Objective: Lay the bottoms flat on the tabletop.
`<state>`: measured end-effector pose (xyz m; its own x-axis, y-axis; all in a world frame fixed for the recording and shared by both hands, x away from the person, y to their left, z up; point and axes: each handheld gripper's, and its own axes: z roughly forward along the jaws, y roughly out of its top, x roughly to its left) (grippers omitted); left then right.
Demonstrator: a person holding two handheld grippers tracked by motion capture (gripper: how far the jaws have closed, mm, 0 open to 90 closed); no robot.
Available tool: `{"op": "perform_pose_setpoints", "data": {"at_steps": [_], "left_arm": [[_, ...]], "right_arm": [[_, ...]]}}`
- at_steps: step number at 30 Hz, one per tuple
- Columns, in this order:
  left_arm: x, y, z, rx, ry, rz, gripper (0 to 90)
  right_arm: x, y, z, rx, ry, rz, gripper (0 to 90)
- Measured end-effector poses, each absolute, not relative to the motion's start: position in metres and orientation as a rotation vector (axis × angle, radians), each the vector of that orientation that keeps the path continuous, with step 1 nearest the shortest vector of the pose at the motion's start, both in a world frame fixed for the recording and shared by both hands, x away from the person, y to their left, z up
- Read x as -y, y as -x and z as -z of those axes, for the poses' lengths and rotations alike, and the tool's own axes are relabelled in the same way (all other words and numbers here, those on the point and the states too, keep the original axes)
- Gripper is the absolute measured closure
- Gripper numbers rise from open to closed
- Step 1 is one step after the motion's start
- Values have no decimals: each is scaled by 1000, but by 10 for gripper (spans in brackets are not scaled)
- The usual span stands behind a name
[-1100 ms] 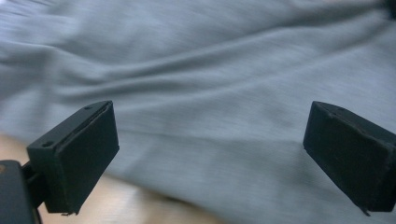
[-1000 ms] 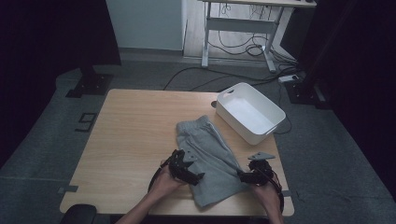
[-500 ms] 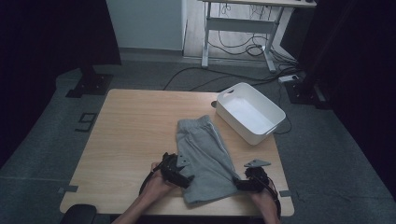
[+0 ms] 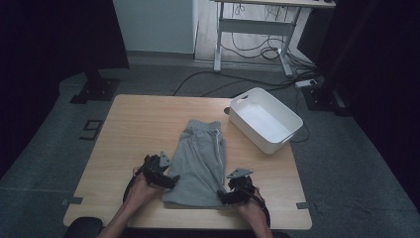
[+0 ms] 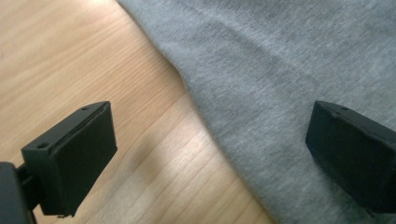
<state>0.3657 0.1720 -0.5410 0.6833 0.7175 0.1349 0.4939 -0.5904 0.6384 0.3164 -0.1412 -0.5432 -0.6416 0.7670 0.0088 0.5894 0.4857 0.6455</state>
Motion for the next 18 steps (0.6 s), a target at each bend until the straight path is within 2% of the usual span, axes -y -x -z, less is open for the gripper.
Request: {"op": "perform_pose_setpoints", "data": {"at_steps": [5, 11, 18], "left_arm": [[-176, -360, 536, -916, -2298, -485, 14], [-209, -344, 522, -937, -2223, -434, 5], [-242, -336, 541, -999, -2286, -393, 6]], "right_arm": [[143, -316, 541, -2472, -1134, -916, 187], [166, -316, 524, -2377, -1188, -1040, 136], [196, -320, 535, -2317, -1280, -987, 117]]}}
